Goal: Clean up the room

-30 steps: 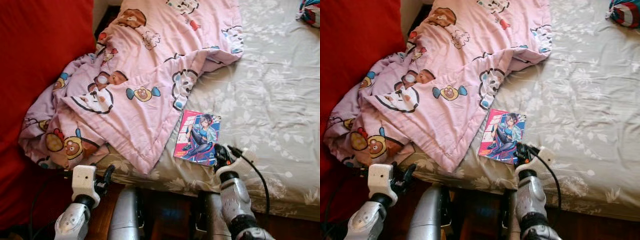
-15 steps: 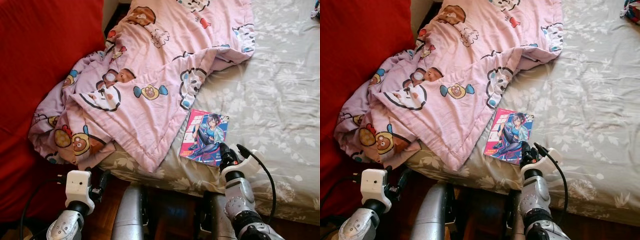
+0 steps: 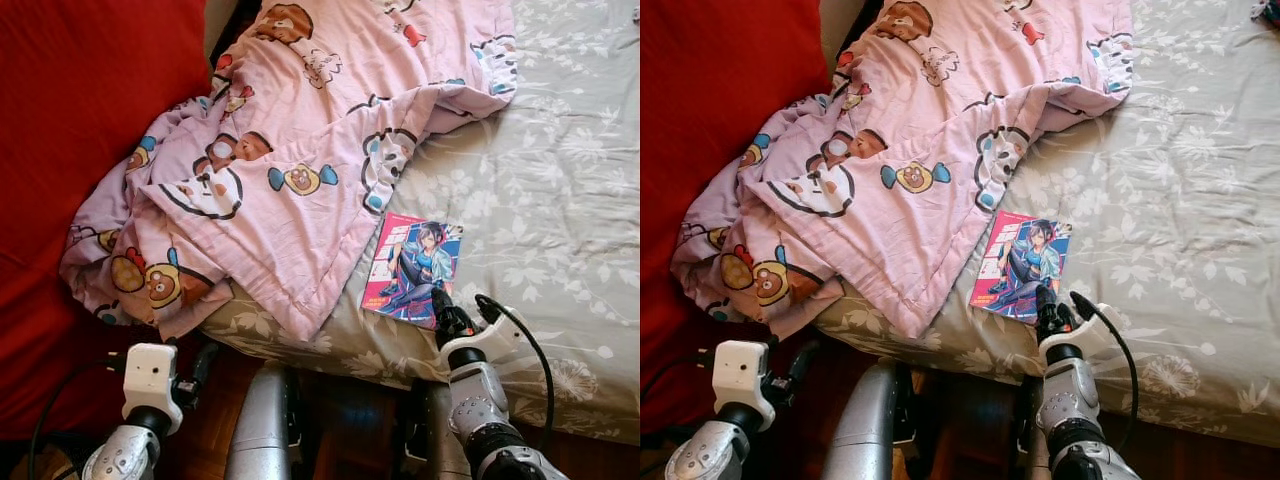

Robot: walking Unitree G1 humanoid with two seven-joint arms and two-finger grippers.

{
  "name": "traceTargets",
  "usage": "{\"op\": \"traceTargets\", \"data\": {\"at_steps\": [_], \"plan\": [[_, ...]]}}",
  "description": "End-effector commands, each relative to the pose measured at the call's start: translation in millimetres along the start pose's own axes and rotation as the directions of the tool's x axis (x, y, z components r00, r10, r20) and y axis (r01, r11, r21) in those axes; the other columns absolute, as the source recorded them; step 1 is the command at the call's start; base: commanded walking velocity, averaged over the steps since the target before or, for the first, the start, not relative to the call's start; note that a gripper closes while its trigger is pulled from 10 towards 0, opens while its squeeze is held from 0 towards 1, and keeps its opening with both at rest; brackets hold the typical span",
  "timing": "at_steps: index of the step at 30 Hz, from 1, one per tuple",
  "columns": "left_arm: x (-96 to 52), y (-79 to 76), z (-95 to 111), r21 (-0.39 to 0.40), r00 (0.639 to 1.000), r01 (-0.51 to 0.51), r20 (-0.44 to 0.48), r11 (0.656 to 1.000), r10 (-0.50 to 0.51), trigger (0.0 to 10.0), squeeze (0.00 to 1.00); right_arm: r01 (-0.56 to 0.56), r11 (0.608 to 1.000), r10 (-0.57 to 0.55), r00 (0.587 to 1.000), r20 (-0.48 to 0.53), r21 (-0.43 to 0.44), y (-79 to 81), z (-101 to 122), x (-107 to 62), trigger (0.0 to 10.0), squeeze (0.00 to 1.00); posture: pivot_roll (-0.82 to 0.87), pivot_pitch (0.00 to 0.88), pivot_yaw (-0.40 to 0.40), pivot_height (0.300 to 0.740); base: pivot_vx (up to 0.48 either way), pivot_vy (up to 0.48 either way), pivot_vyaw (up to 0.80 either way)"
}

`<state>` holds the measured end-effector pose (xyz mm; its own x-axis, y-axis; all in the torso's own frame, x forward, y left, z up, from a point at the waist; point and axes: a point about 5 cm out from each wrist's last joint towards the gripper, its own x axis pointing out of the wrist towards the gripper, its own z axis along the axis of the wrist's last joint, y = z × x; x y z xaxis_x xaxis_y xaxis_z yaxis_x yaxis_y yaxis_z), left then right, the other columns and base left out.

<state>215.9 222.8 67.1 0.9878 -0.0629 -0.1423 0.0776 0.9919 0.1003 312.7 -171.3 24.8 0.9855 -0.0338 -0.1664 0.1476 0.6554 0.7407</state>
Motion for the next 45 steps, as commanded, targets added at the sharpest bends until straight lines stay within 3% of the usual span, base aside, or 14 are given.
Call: {"op": "traceTargets", "data": {"at_steps": [1, 9, 13, 22, 38, 45], "plan": [[-9.3, 5.1, -6, 0.007, 0.999, -0.009, -0.044, 1.000, 0.009, 10.0, 0.00, 0.015, 0.998, -0.012, 0.999, -0.042, 0.055, -8.4, -10, -7.1, 10.0, 0.00, 0.24, 0.387, 0.136, 0.616, 0.000, 0.000, 0.00], [-13.8, 5.1, -5, 0.011, 0.999, -0.007, -0.052, 1.000, 0.008, 10.0, 0.00, 0.002, 0.989, 0.007, 0.998, -0.060, 0.146, -19.2, -12, -13.7, 10.0, 0.00, 0.25, 0.396, 0.140, 0.616, 0.000, 0.000, 0.00], [-18.0, 3.7, -6, 0.011, 0.998, -0.004, -0.059, 1.000, 0.004, 10.0, 0.00, -0.025, 0.969, 0.044, 0.997, -0.071, 0.246, -26.0, -14, -19.4, 10.0, 0.00, 0.26, 0.402, 0.142, 0.616, 0.000, 0.000, 0.00], [-25.8, 3.2, -5, 0.016, 0.998, 0.001, -0.071, 1.000, 0.000, 10.0, 0.00, 0.013, 0.952, 0.025, 0.992, -0.122, 0.305, -40.0, -22, -31.4, 10.0, 0.00, 0.28, 0.418, 0.146, 0.616, 0.000, 0.000, 0.00], [-39.0, 9.1, -4, 0.031, 0.995, -0.011, -0.096, 0.999, 0.014, 10.0, 0.00, 0.012, 0.943, 0.046, 0.985, -0.167, 0.332, -30.2, -32, -28.5, 10.0, 0.00, 0.32, 0.433, 0.159, 0.616, 0.000, 0.000, 0.00], [-39.2, 9.2, -5, 0.033, 0.995, -0.008, -0.104, 0.999, 0.011, 10.0, 0.00, 0.010, 0.951, 0.030, 0.992, -0.126, 0.310, -23.4, -25, -20.2, 10.0, 0.00, 0.31, 0.434, 0.160, 0.616, 0.000, 0.000, 0.00]]}}
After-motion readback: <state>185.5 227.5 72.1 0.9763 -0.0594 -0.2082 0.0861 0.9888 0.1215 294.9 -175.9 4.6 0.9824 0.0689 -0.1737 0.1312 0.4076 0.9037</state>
